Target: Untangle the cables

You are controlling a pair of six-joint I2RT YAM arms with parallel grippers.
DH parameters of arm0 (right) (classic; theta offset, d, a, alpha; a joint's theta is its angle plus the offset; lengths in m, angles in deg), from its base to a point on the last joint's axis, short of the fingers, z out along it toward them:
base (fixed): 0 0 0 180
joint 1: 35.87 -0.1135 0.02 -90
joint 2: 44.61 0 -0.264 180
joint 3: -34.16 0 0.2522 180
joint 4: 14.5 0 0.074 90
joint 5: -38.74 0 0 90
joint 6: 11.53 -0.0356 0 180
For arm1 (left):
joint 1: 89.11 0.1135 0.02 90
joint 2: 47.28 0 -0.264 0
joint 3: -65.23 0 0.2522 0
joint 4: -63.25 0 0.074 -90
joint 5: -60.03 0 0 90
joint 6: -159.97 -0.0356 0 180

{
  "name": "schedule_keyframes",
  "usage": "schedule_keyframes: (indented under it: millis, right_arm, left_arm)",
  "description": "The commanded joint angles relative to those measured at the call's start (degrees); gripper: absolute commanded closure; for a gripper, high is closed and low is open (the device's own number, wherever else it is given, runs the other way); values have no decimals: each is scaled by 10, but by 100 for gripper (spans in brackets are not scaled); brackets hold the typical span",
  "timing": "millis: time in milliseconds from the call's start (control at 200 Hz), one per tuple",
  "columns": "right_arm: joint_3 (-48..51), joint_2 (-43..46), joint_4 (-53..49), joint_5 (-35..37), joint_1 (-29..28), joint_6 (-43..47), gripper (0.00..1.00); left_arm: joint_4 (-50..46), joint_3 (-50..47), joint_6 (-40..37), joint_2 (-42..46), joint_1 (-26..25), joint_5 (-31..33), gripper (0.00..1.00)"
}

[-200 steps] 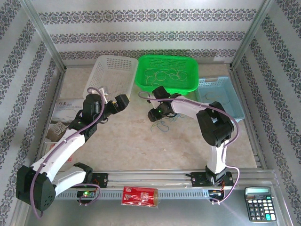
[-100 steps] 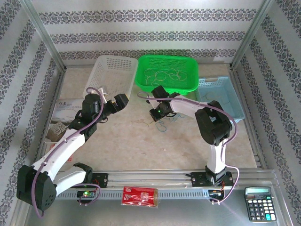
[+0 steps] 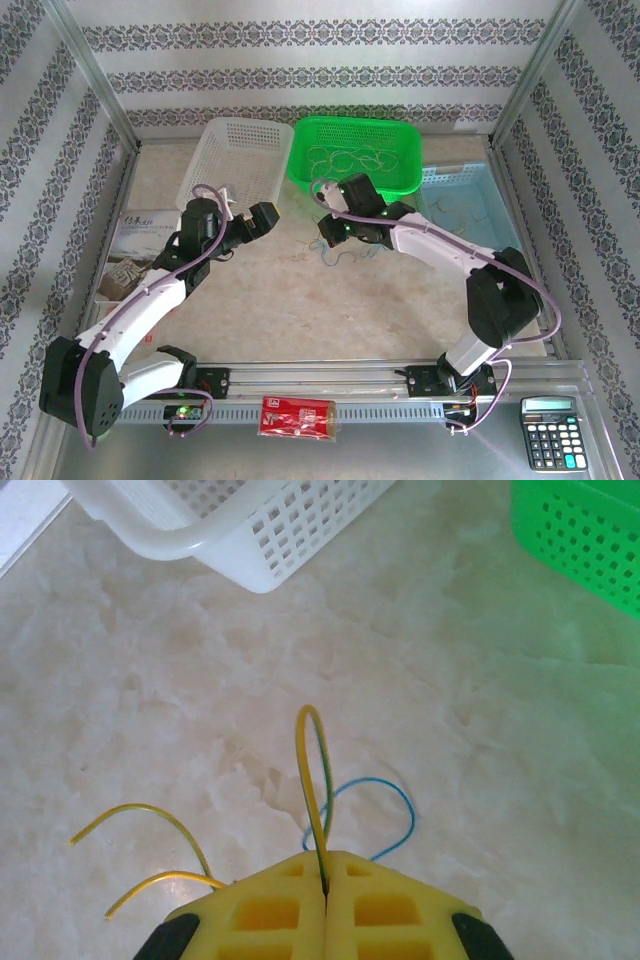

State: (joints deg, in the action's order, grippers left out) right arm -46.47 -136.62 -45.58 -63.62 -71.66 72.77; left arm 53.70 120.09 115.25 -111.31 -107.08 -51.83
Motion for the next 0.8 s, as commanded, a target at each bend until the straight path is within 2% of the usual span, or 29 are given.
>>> schedule_keyframes:
  millis: [0, 60, 130, 345, 445, 640, 794]
  right_arm:
    - [33, 37, 33, 137, -49, 47, 100]
    - [48, 50, 47, 235, -76, 73, 100]
    - [62, 61, 60, 298, -92, 93, 100]
    - [93, 89, 84, 349, -99, 118, 100]
    - [103, 108, 85, 287, -82, 90, 100]
    - [132, 159, 123, 35, -4, -19, 100]
    - [147, 182, 152, -41, 33, -78, 100]
  left_arm:
    - [37, -5, -8, -11, 6, -29, 0]
    - [42, -8, -6, -14, 6, -30, 0]
    - [45, -9, -6, -16, 6, -28, 0]
    - [49, -8, -6, -22, 6, -27, 0]
    - [58, -11, -4, -32, 6, -41, 0]
    - [117, -25, 14, -55, 5, -99, 11]
    - [179, -36, 38, -66, -4, -140, 17]
